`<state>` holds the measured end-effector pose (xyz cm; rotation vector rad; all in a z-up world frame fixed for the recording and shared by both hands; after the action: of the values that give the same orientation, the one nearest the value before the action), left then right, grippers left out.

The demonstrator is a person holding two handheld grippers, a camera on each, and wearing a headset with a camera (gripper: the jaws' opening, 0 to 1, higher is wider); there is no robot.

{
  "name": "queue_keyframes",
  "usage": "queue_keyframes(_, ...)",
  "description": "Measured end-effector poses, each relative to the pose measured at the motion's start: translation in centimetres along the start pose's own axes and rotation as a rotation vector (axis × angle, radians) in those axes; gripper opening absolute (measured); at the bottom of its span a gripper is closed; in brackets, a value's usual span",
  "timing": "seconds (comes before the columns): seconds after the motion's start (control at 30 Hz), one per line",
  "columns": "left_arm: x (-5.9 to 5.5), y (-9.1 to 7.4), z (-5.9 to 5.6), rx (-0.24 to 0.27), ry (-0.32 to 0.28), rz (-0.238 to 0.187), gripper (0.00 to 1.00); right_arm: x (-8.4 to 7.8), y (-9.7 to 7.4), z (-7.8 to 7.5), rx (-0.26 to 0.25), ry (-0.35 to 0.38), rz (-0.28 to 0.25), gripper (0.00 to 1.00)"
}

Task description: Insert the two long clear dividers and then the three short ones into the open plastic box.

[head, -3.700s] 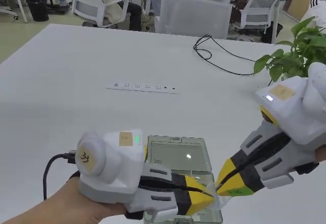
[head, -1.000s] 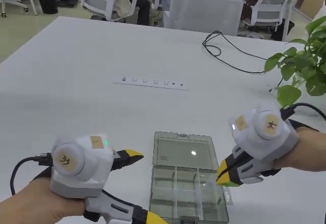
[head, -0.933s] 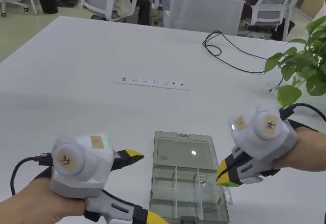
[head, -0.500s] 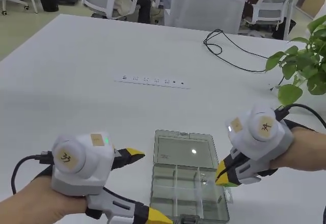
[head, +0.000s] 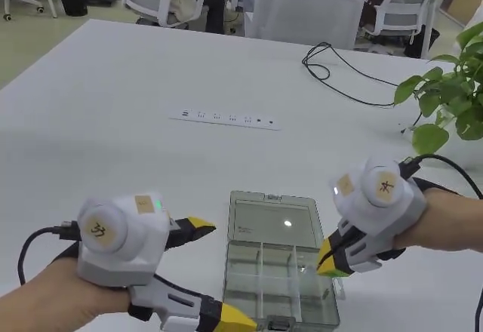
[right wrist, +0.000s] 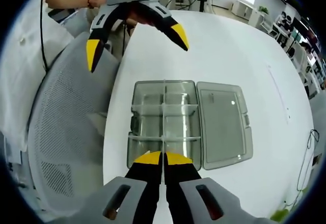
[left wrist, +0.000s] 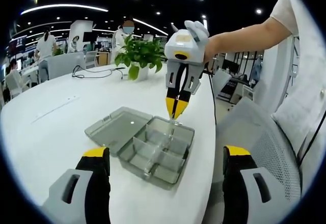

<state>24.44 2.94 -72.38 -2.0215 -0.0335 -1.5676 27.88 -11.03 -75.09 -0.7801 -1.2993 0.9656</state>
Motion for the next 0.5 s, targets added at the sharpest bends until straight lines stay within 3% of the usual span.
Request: queue_keyframes(0.5,0.1,0.08,-0.13,0.0,0.004,-0.003,0.94,-0.1,0.25,0.28,-0.019,-0.003,-0.049,0.03)
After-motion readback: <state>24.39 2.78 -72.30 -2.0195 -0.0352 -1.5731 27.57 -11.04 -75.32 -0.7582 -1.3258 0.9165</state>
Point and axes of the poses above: the centre of the closed fingertips' face, and the gripper's own axes: y roughly forward along the fingers, z roughly to its left, x roughly out of its top, the point moved 3 cm from there along -y, roughly backward along the fingers, and after that the axes turned 4 degrees about x, right-handed, at the moved point
